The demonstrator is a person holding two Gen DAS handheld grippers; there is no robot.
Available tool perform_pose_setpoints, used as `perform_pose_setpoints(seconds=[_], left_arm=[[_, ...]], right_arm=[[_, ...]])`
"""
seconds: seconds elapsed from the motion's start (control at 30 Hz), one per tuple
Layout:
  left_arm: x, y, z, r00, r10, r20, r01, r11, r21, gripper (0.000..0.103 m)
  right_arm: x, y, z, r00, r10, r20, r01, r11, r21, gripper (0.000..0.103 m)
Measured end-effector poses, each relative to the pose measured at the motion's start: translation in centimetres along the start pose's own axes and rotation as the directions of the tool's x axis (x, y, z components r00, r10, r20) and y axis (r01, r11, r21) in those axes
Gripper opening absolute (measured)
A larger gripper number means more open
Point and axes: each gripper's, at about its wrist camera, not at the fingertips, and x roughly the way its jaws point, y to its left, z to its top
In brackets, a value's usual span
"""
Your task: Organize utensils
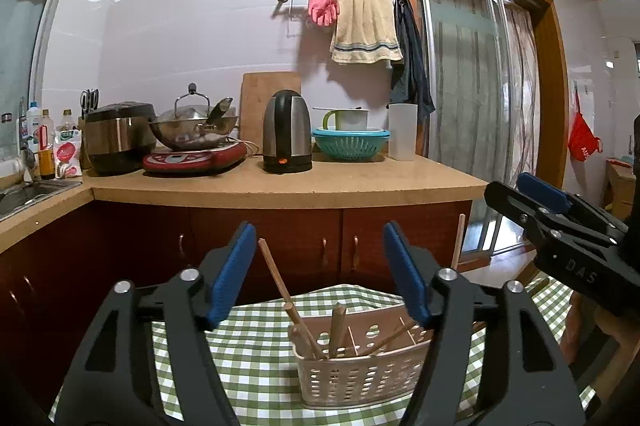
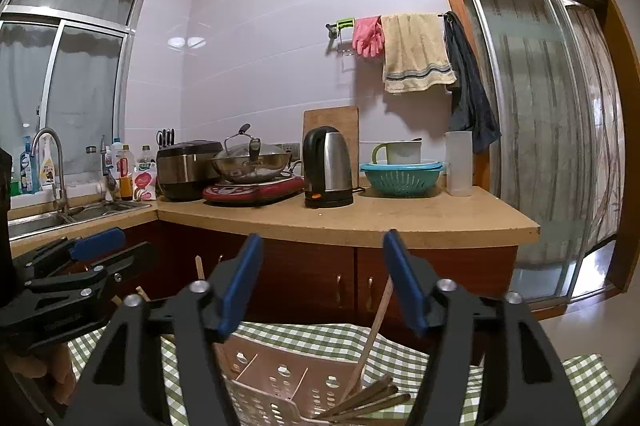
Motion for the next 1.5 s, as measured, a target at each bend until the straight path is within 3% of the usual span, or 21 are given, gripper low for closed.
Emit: perform_pose_setpoints(seconds=[0.23, 0.47, 0.77, 1.2, 1.5], left_arm=[[-2.2, -0.6, 0.1, 0.999, 0.044, 0.032, -0.045, 0.999, 0.032, 0.090], [-4.6, -0.7, 0.0, 0.996, 0.084, 0.028, -0.085, 0.996, 0.042, 0.096], [-8.8, 0.1, -2.0, 0.992, 0.126, -0.018, -0.126, 0.992, 0.004, 0.098], [-15.9, -0.1, -4.9, 0.987, 0.132, -0.093, -0.137, 0.989, -0.051, 0.099], [-20.0, -1.9, -5.0, 0.982, 0.175, -0.076, -0.175, 0.984, 0.007, 0.099]], right_arm=[[-1.7, 0.5, 0.5, 1.000, -0.025, -0.016, 0.025, 1.000, 0.004, 0.080], [-3.6, 0.8, 0.3, 0.997, -0.061, -0.053, 0.061, 0.998, 0.007, 0.083], [-7.5, 1.3, -1.1, 0.990, -0.094, -0.106, 0.096, 0.995, 0.012, 0.084], [-14.3, 2.0, -3.4, 0.977, -0.131, -0.171, 0.134, 0.991, 0.008, 0.085], [-18.6, 2.6, -3.6, 0.974, -0.143, -0.175, 0.147, 0.989, 0.008, 0.085]])
